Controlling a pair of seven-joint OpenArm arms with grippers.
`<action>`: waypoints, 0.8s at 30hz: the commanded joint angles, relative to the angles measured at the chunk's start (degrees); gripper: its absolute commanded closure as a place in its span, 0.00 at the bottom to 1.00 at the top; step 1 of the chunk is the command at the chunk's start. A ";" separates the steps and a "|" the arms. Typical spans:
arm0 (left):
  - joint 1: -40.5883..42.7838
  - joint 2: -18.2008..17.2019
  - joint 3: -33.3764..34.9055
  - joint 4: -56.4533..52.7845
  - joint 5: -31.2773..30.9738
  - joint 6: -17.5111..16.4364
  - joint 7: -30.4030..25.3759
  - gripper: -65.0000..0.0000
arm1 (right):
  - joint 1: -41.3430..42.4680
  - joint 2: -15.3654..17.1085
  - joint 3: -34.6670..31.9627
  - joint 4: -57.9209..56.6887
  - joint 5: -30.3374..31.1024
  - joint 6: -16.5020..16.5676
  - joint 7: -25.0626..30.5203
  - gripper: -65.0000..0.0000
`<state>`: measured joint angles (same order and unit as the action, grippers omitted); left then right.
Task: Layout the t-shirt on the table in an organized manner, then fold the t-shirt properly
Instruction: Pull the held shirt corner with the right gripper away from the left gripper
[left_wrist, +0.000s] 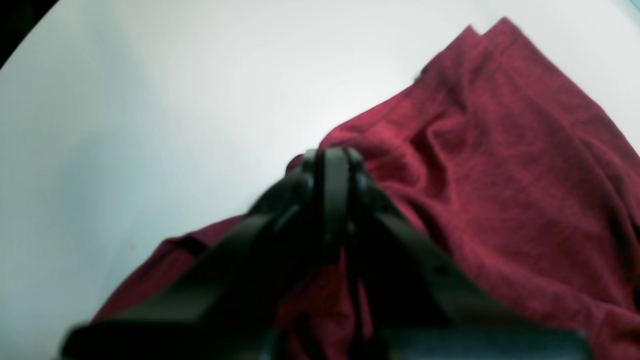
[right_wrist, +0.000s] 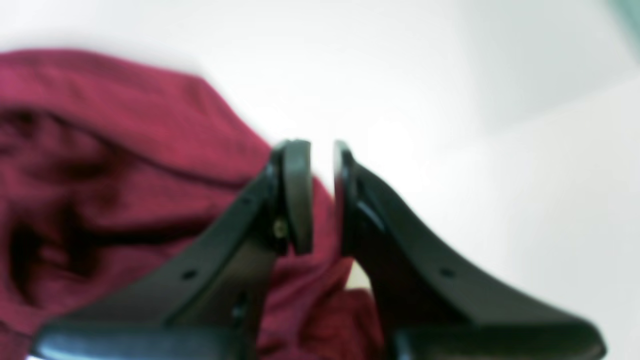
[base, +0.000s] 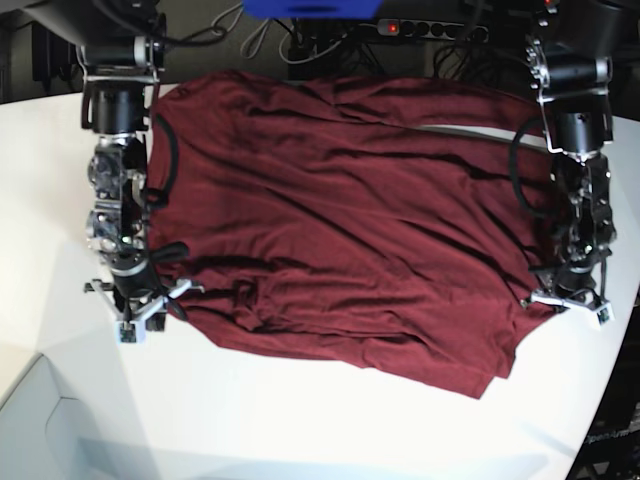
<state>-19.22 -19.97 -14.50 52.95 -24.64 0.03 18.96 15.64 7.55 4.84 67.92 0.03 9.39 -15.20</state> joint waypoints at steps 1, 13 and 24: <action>-1.57 -1.00 -0.22 0.99 0.16 0.10 -1.51 1.00 | -0.39 -0.47 0.13 3.77 0.27 0.41 -0.40 0.84; -1.57 -1.00 -0.40 0.99 0.07 0.10 -1.60 1.00 | -12.61 -2.76 2.50 20.21 0.27 0.41 -16.23 0.85; -1.39 -1.26 -0.49 0.99 -0.19 0.10 -1.60 1.00 | -18.85 -4.69 10.68 21.53 0.27 0.41 -16.58 0.88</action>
<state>-19.07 -20.16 -14.66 52.90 -24.67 0.10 18.90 -4.19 2.66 15.40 88.12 0.14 9.96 -33.06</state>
